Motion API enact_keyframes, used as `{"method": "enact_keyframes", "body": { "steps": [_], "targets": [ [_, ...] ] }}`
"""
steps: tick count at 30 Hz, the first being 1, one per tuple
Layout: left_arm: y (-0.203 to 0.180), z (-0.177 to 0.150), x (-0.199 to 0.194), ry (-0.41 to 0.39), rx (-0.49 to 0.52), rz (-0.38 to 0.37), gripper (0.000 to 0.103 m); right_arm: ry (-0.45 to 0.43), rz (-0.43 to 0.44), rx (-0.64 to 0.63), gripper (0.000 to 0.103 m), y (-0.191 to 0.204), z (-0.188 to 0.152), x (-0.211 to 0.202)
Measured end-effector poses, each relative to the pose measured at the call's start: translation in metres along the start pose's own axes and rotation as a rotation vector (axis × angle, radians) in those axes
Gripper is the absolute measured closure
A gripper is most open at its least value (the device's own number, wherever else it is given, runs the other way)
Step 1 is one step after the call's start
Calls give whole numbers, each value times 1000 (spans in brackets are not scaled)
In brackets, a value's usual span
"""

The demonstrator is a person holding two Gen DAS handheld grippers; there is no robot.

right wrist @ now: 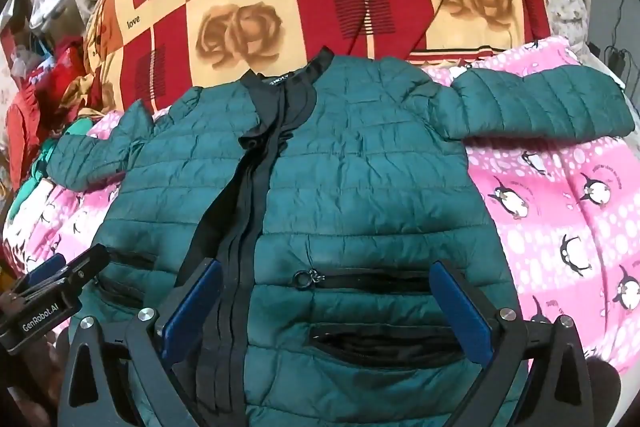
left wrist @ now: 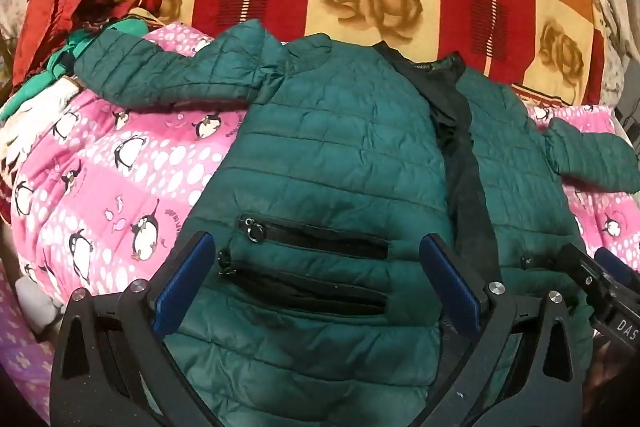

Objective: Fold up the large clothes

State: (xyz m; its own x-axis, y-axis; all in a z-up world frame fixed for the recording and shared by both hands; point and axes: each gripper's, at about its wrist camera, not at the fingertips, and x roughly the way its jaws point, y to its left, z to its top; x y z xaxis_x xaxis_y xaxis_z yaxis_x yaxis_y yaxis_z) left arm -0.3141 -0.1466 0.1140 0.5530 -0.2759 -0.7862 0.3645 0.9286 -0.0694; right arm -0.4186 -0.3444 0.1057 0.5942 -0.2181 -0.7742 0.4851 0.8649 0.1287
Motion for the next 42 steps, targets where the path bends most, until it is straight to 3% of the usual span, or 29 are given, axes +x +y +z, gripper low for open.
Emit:
{"method": "enact_keyframes", "body": {
  "steps": [31,42],
  "targets": [
    [-9,5,12,19,21,-32,1,-15,27,41,0,-11,0,12],
    [-13,6,14,21,33,-34,1,48,7,45,0,-11,2,19]
  ]
}}
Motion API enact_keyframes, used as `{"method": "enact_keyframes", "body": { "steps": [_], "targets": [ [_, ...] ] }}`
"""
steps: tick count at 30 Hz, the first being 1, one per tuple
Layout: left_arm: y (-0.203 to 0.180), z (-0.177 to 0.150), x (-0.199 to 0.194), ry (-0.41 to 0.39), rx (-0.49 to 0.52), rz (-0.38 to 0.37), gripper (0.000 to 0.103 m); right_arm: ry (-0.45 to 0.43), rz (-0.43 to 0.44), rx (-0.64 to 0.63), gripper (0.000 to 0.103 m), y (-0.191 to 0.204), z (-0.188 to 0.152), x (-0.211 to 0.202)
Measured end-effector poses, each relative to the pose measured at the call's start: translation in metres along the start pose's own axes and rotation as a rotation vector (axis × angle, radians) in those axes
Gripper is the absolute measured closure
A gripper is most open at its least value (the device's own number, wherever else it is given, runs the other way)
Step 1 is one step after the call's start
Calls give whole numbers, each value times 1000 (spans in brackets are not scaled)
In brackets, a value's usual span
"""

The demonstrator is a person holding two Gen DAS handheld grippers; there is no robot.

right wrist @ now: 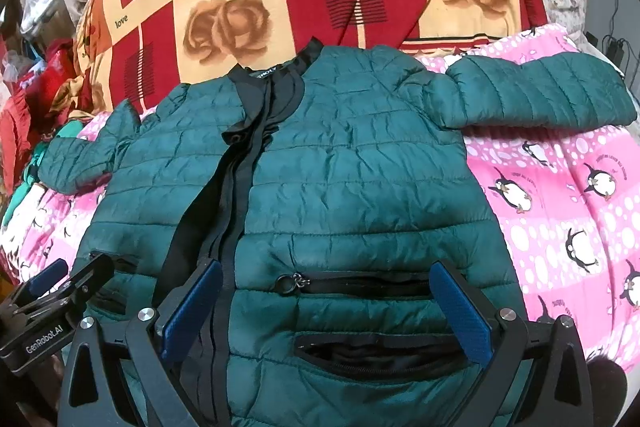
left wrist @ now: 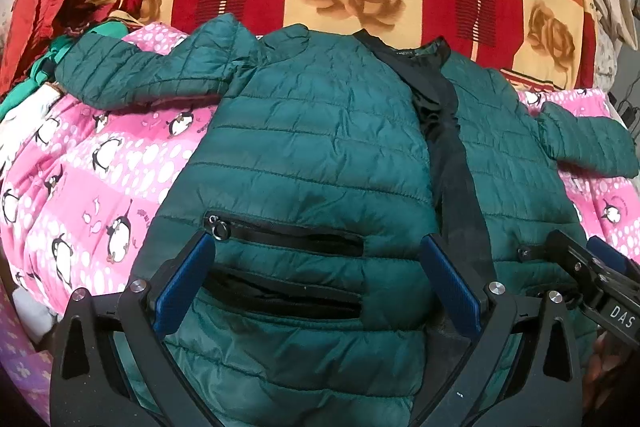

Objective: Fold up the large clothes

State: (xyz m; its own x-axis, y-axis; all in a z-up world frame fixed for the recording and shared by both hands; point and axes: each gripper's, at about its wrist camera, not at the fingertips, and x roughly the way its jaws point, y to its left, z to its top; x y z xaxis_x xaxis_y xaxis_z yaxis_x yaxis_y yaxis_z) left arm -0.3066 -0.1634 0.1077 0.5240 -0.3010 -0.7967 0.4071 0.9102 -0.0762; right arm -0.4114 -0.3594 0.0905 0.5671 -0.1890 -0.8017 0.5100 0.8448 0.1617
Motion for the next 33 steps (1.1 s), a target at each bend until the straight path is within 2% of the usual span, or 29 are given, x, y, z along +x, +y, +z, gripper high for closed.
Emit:
{"method": "enact_keyframes", "body": {
  "steps": [33],
  "targets": [
    [-1,16,17,1,1,26,1,12,-32,-29,0,0,17,20]
  ]
}}
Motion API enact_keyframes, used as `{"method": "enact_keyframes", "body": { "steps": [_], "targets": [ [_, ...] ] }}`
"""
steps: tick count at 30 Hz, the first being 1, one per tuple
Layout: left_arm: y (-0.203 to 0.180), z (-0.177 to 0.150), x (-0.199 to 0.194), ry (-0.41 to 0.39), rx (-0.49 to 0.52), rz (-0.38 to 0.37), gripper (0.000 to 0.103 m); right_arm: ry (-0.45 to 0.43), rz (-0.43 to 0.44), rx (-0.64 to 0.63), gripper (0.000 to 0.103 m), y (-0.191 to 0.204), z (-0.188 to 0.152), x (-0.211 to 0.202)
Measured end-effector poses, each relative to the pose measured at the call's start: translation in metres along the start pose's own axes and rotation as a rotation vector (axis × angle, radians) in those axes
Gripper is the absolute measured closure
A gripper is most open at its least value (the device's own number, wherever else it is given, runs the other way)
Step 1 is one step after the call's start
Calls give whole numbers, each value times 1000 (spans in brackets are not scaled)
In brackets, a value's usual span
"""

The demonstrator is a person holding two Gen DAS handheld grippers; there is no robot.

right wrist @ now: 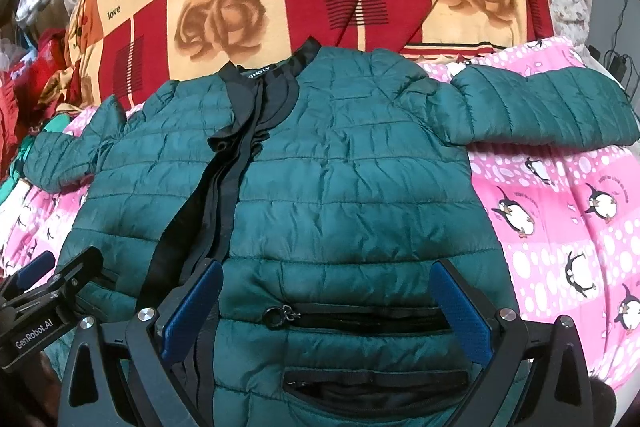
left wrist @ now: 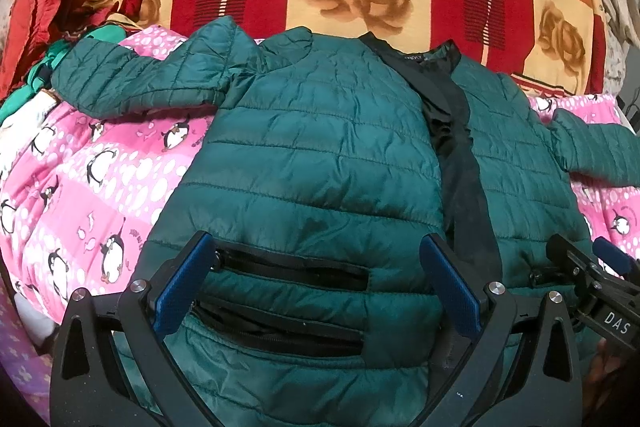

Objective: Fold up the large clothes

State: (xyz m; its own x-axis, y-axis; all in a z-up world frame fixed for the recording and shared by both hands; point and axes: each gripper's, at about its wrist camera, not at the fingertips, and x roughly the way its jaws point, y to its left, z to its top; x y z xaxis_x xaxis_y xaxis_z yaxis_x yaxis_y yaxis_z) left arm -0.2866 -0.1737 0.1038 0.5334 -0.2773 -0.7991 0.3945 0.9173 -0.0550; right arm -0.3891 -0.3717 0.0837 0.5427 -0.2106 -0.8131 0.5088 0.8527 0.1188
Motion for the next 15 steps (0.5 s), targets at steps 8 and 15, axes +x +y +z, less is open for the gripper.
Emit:
{"method": "enact_keyframes", "body": {
  "steps": [8,15],
  "targets": [
    [3,1,6,16,-9,5,1,7,-12,-3,0,0,-1,1],
    [3,-3,7,11,1,15,1,12,-14,-4,0,-1,0,3]
  ]
}}
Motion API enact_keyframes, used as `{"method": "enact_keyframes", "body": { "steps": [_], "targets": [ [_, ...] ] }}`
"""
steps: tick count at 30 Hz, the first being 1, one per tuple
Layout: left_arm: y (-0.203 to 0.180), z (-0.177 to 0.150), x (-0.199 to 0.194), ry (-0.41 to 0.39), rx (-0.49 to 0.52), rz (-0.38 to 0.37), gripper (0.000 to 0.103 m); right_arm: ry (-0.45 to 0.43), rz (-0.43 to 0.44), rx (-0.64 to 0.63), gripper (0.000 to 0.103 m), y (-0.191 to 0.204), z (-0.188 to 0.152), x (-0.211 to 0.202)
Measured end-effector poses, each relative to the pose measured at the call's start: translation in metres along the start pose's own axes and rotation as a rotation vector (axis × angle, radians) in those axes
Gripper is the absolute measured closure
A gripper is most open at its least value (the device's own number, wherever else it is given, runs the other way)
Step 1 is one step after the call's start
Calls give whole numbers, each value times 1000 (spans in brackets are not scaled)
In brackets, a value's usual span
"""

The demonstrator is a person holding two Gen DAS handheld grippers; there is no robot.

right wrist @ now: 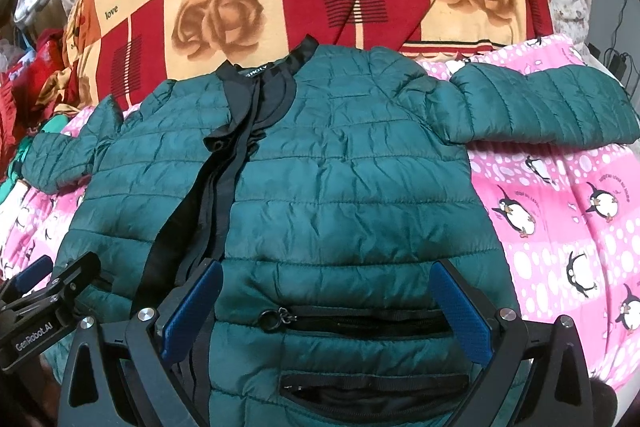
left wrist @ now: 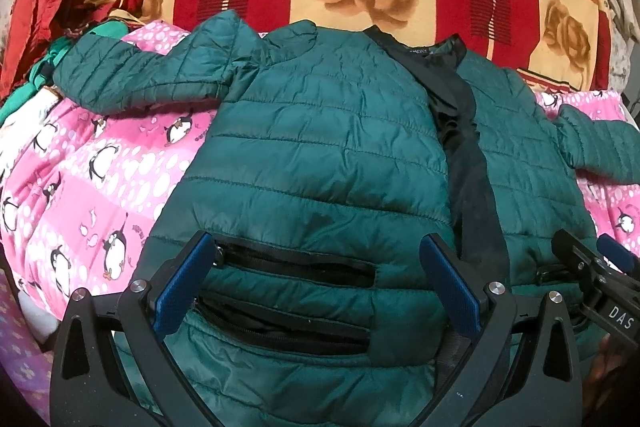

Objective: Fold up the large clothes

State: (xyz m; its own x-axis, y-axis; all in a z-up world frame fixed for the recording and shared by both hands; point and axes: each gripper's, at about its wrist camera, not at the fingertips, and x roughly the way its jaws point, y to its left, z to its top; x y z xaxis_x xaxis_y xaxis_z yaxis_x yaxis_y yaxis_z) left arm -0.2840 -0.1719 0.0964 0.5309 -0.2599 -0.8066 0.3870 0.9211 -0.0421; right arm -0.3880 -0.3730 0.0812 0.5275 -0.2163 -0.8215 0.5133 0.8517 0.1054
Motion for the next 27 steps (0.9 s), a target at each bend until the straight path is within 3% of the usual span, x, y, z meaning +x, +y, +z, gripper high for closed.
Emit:
{"method": "enact_keyframes", "body": {
  "steps": [27],
  "targets": [
    [0,14,2,-24,3,21,1,7,-12,-14,0,2,9,11]
  ]
}}
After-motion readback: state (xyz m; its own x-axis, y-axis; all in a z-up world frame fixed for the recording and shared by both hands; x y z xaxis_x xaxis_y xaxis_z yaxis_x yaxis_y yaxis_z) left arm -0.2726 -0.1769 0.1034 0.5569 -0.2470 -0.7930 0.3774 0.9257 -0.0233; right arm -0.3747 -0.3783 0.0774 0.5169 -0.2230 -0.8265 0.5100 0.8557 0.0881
